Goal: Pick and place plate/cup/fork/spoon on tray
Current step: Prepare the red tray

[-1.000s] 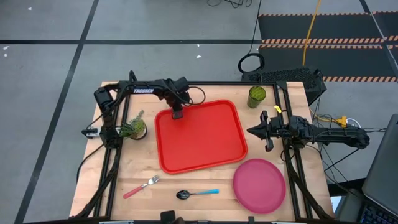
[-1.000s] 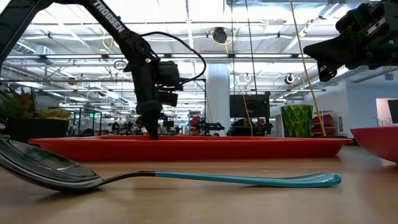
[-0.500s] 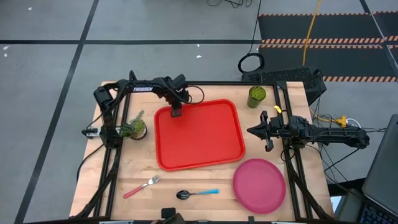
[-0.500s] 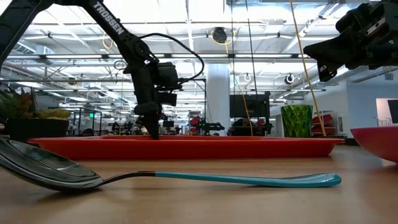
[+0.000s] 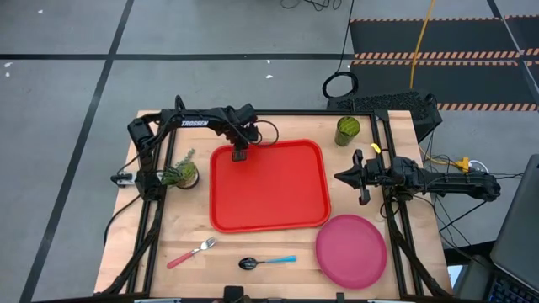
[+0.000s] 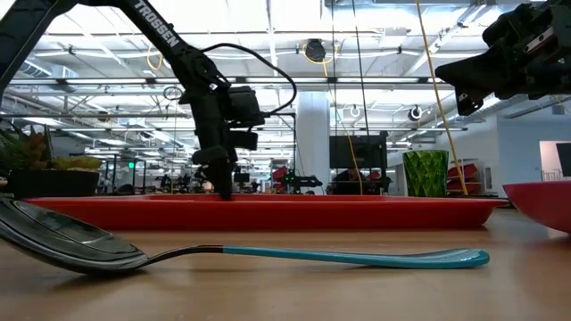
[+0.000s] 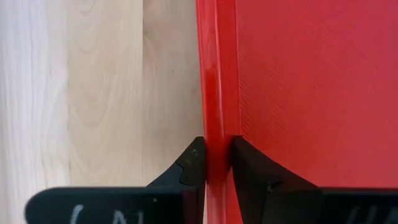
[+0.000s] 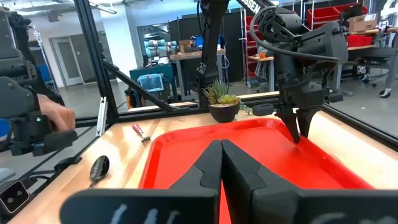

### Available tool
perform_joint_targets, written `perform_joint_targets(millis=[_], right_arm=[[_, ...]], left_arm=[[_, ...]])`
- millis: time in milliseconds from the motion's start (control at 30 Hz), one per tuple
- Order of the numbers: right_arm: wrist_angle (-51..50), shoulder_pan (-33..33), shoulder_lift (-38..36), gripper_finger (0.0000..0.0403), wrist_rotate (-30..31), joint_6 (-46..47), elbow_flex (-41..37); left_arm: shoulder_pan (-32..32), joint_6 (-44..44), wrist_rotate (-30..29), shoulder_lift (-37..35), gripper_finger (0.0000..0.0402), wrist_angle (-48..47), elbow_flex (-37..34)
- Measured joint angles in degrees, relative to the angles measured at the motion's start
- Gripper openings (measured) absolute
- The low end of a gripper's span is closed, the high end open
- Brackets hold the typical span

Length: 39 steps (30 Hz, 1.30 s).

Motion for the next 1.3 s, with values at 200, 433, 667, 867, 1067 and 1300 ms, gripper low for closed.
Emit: perform_joint_targets(millis=[200, 433, 667, 867, 1067, 1300], right_arm=[[-0.01, 0.0, 0.0, 0.0, -0.07, 0.0, -0.01], [-0.01, 0.0, 0.0, 0.0, -0.11, 0.0, 0.0], [0.01, 0.0, 0.0, 0.0, -0.11, 0.0, -0.01], [0.01, 0.0, 0.0, 0.0, -0.11, 0.0, -0.01], [0.01, 0.0, 0.0, 0.0, -0.13, 0.0, 0.0], [0.01, 0.0, 0.0, 0.0, -0.13, 0.16, 0.0]], left_arm=[[-0.24, 0.38, -0.11, 0.02, 0.0055, 0.28, -0.02], [-2.2, 0.72, -0.25, 0.02, 0.0055, 0.37, -0.02], [-4.99, -0.69, -0.12, 0.02, 0.0056, 0.31, -0.02], [-6.01, -2.51, -0.51, 0.04, 0.0056, 0.31, -0.04], [-5.79, -4.99, -0.75, 0.04, 0.0056, 0.27, -0.04], [-5.77, -9.87, -1.02, 0.04, 0.0056, 0.42, -0.04]])
